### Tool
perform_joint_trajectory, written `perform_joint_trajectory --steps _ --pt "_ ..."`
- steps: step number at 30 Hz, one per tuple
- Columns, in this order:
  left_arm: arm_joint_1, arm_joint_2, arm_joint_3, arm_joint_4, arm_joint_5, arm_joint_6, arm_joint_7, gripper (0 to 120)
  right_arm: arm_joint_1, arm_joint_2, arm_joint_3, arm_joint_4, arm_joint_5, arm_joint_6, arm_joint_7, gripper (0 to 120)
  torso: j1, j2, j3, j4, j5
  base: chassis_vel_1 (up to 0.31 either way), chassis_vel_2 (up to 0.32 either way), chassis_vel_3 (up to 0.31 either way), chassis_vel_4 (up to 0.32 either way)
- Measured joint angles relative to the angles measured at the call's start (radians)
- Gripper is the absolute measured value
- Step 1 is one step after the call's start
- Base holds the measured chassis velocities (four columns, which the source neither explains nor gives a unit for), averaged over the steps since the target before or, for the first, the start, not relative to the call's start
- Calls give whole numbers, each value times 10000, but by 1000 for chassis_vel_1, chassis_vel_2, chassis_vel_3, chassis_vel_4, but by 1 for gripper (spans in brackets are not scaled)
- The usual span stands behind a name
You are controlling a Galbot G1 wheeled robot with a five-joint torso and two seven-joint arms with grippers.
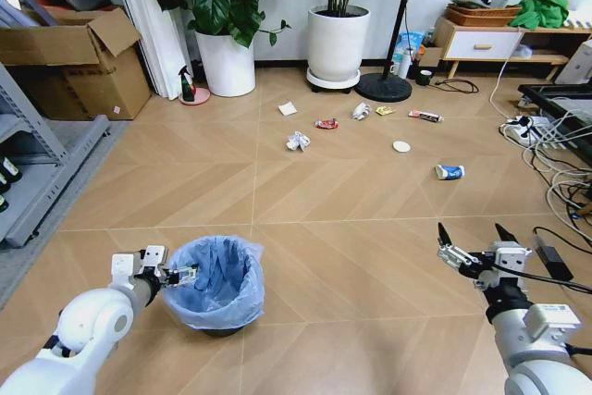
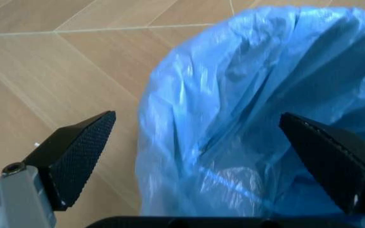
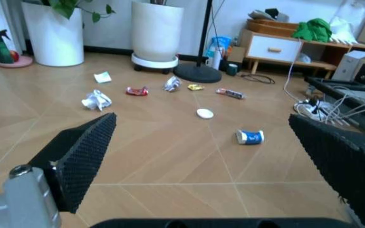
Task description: Pick up the trash bin and place the garbage on the floor into it.
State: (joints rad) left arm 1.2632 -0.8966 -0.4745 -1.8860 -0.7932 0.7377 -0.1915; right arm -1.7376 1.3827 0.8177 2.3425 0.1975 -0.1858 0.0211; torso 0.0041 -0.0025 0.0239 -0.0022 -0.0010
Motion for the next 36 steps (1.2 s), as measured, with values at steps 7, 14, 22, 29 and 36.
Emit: perform_joint_trajectory --steps 7,14,22,29,36 --pt "-522 100 411 772 47 -11 173 100 -6 10 -3 -61 -31 9 37 100 0 0 0 0 0 0 0 0 0" --pt "-529 319 605 1104 101 -16 252 100 21 -4 -2 -99 -31 8 75 100 0 0 0 1 0 0 0 0 0" --pt "-642 378 713 1458 146 -31 584 98 -137 91 -18 -135 -174 146 70 100 0 0 -1 0 5 0 0 0 0" --pt "-648 381 740 1532 233 -50 701 76 -128 50 -21 -111 -182 151 100 100 -1 1 -1 0 2 0 0 0 0" --pt "-506 369 750 1521 273 -41 684 53 -166 45 -21 -129 -188 163 113 100 -1 0 -1 0 -1 0 0 0 0"
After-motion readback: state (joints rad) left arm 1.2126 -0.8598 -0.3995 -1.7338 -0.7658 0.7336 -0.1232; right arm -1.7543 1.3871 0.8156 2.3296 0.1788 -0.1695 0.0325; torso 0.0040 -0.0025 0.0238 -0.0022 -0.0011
